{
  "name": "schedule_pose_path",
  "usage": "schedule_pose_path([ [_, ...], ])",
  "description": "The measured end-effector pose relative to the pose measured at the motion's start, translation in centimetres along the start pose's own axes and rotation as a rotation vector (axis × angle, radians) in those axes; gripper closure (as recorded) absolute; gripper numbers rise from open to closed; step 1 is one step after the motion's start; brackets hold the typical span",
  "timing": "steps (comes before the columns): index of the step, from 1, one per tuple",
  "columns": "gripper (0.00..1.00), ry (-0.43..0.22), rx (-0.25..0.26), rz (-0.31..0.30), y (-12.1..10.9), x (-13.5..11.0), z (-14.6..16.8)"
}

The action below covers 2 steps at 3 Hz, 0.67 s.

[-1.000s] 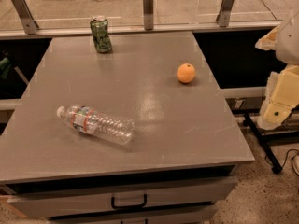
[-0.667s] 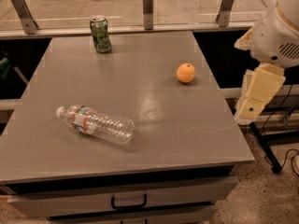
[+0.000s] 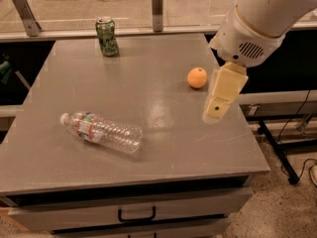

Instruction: Place water bottle upright

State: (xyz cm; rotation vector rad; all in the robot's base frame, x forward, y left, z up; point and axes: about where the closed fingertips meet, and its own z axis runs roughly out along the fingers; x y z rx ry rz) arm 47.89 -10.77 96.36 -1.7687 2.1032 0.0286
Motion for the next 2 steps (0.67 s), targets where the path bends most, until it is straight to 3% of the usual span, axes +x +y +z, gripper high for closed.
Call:
schedule_pose_path([
  [1, 0.00, -0.038, -0.016, 0.048, -0.2, -1.7, 0.7],
  [2, 0.00, -0.086, -0.045, 0.098, -0.4, -5.4, 1.9],
])
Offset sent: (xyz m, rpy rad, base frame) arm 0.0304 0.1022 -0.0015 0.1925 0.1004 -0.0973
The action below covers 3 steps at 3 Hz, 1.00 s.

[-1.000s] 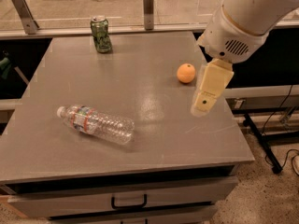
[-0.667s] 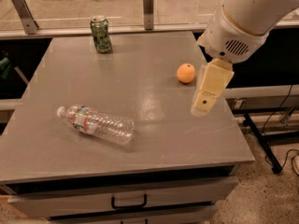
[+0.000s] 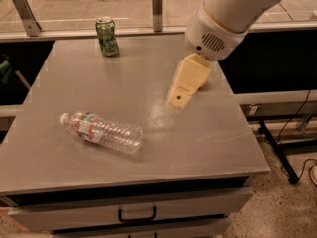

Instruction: Place water bottle upright

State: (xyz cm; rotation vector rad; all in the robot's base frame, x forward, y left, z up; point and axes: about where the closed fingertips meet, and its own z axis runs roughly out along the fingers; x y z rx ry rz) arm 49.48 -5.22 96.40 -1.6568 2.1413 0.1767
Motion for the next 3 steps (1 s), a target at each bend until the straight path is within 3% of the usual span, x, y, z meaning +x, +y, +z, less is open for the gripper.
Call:
schedule_pose_path([
  [1, 0.00, 0.003, -0.029, 0.045, 0.3, -4.2, 2.5],
  [2, 0.00, 0.012, -0.094, 0.105, 2.0, -8.7, 5.9],
  [3, 0.00, 0.037, -0.129, 0.116, 4.1, -12.5, 9.1],
])
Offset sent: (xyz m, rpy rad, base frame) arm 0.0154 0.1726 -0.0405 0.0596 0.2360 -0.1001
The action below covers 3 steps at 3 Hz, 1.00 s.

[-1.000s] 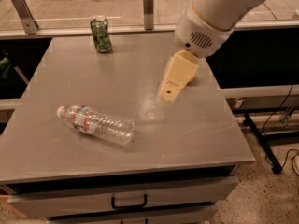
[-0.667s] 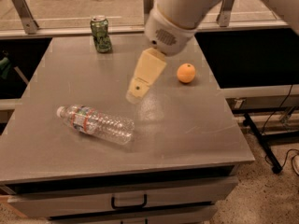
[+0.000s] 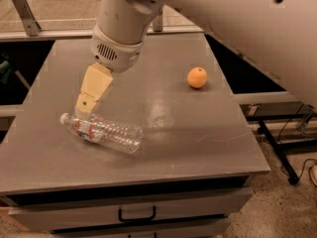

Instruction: Place water bottle upright

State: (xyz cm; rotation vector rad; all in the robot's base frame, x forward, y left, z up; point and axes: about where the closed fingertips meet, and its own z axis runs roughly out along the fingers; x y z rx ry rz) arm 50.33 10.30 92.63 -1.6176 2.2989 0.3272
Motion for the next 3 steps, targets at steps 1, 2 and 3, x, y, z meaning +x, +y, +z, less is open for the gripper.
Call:
schedule_pose_path([
  [1, 0.00, 0.036, -0.009, 0.010, 2.0, -2.0, 3.3],
  [2, 0.00, 0.080, 0.006, 0.022, 3.2, -2.5, 6.4],
  [3, 0.17, 0.121, 0.036, 0.047, 2.8, -1.4, 8.7],
])
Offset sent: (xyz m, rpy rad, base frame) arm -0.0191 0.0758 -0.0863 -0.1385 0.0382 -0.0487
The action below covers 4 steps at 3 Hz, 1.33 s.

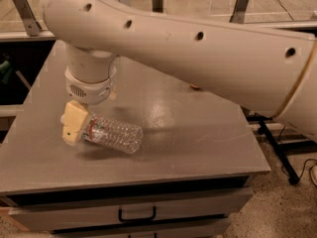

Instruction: Place water bottle upright

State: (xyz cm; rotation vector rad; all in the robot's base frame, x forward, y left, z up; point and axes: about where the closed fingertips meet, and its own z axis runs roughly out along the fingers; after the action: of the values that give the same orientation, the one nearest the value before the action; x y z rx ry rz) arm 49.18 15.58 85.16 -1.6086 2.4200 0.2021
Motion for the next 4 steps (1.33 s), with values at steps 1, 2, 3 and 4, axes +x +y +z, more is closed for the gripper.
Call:
schedule_pose_path([
  [1, 0.40, 0.005, 0.027, 0.024, -0.7, 0.8, 0.7],
  [2, 0.64, -0.020, 0.043, 0.037, -1.0, 0.9, 0.5],
  [3, 0.87, -0.069, 0.066, 0.019, -2.2, -0.3, -1.1],
  [4, 1.00, -0.202, 0.110, -0.024, -4.6, -2.9, -5.3],
])
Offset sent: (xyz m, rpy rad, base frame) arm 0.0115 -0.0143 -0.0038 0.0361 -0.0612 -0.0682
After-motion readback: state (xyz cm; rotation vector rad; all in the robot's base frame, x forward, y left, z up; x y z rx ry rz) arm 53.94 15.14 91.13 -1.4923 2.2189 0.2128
